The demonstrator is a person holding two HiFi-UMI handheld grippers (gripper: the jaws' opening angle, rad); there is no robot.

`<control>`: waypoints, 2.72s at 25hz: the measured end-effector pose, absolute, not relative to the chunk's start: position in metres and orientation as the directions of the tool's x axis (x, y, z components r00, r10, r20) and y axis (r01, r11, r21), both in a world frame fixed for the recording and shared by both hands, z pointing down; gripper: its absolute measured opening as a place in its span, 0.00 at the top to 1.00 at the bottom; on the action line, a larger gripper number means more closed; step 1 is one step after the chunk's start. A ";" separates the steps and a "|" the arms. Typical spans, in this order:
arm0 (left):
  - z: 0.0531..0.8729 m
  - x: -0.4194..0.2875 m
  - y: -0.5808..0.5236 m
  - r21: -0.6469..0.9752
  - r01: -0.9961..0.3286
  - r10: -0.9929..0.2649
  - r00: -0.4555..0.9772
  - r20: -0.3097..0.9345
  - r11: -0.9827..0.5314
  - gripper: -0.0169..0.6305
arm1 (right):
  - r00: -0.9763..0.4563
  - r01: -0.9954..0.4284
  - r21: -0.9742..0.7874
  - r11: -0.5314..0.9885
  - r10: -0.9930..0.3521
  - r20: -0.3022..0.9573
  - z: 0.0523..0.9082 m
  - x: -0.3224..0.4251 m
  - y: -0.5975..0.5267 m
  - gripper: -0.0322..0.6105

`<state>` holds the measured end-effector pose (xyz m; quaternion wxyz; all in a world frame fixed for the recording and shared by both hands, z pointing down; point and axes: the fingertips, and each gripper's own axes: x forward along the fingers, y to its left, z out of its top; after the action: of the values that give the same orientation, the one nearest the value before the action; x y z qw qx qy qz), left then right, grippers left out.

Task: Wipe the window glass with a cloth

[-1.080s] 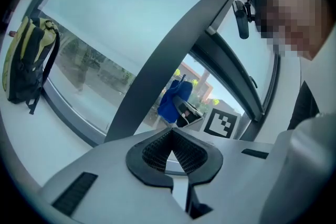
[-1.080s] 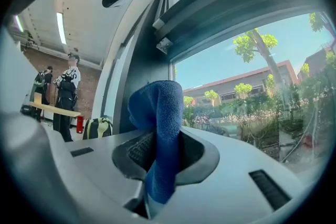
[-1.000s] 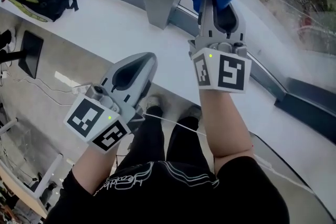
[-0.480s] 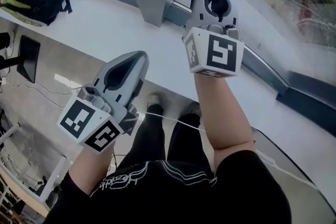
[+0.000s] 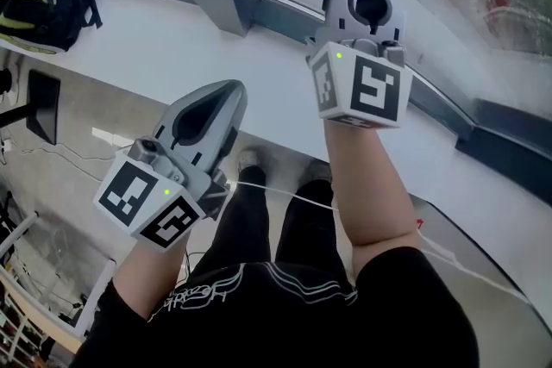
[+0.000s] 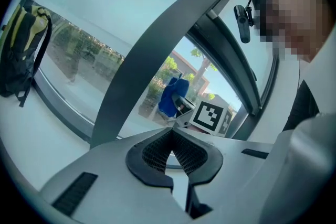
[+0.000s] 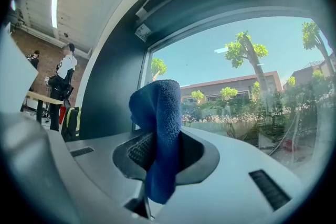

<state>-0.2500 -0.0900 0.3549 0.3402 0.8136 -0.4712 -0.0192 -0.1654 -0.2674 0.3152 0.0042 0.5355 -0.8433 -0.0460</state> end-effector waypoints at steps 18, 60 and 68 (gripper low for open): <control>0.361 -0.104 -0.089 0.592 -0.696 -0.693 0.657 0.297 -0.406 0.96 | -0.355 -0.933 0.078 0.351 -0.934 -0.043 0.317 -0.010 -0.251 0.85; 0.360 0.253 -0.077 0.606 -0.529 -0.461 0.841 0.283 -0.594 0.96 | -0.025 -0.991 0.129 0.016 -0.997 -0.068 0.300 0.421 -0.185 0.85; 0.369 0.323 -0.079 0.602 -0.491 -0.393 0.870 0.298 -0.630 0.96 | 0.095 -0.986 0.132 -0.102 -0.994 -0.062 0.306 0.523 -0.177 0.85</control>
<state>0.3232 -0.0789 0.3687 0.3532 0.9002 -0.2453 0.0692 0.5233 -0.1770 0.3063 0.0282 0.7394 -0.6694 -0.0672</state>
